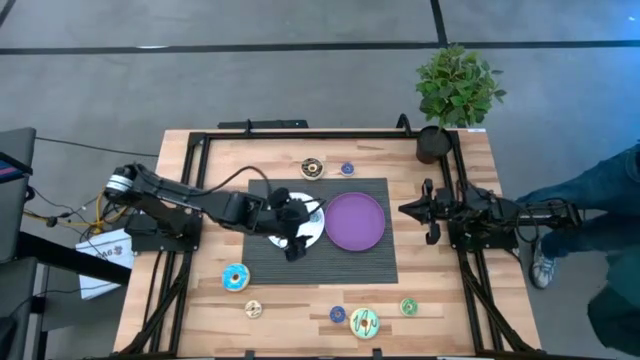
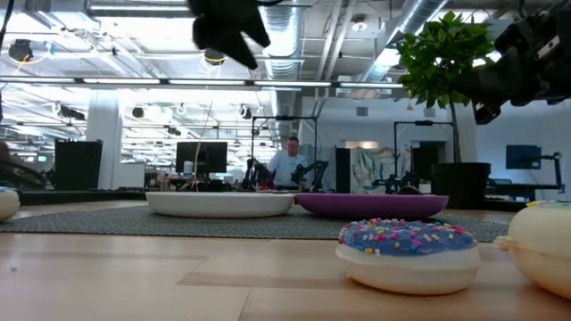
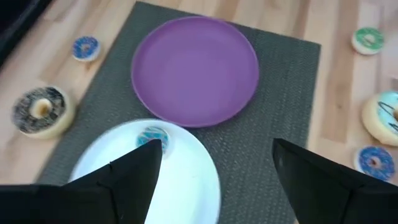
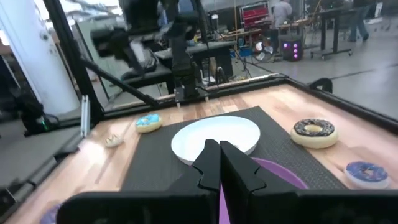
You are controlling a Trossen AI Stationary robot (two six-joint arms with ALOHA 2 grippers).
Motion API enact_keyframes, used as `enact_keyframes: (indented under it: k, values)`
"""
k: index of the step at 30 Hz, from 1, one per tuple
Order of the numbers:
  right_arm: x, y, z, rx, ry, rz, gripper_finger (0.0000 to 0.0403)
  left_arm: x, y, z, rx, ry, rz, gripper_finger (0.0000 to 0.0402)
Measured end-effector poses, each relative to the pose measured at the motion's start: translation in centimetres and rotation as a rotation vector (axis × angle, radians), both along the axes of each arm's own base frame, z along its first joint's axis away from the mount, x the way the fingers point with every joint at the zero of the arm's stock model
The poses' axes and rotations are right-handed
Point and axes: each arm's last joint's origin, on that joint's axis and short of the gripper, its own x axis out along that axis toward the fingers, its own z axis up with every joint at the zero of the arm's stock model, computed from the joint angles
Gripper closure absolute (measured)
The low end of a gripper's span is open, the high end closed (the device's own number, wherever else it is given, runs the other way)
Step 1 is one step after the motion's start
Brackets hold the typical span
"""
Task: Pick & Place donuts
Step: Put the large light blue donut on the violet plate
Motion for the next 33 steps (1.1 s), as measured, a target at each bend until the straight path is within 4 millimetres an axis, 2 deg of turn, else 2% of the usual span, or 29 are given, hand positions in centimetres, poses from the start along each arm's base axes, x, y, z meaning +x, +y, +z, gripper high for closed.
enact_keyframes:
  k: [6, 9, 16, 21, 26, 33]
  values:
    - [0.0, -0.1, 1.5, 0.008, -0.141, -0.051, 0.0403, -3.5, -0.3, -1.8, -0.074, -0.122, 0.009, 0.0101]
    - [0.3, -0.3, 2.3, 0.009, -0.122, -0.106, 0.0403, -5.9, 0.1, -2.5, -0.107, -0.175, 0.018, 0.0101]
    - [2.0, -0.4, 5.4, -0.004, -0.046, -0.134, 0.0403, -11.0, 1.5, -2.2, -0.133, -0.322, 0.007, 0.0101]
    - [4.5, -0.3, 7.1, -0.011, 0.047, -0.129, 0.0403, -14.2, 2.3, -1.6, -0.133, -0.398, -0.016, 0.0101]
    - [7.9, 0.2, 8.7, -0.019, 0.130, -0.104, 0.0403, -16.9, 3.1, -1.7, -0.130, -0.419, -0.025, 0.0101]
    - [13.5, 1.1, 11.0, 0.004, 0.223, -0.079, 0.0403, -19.2, 3.7, -2.6, -0.131, -0.382, -0.037, 0.0101]
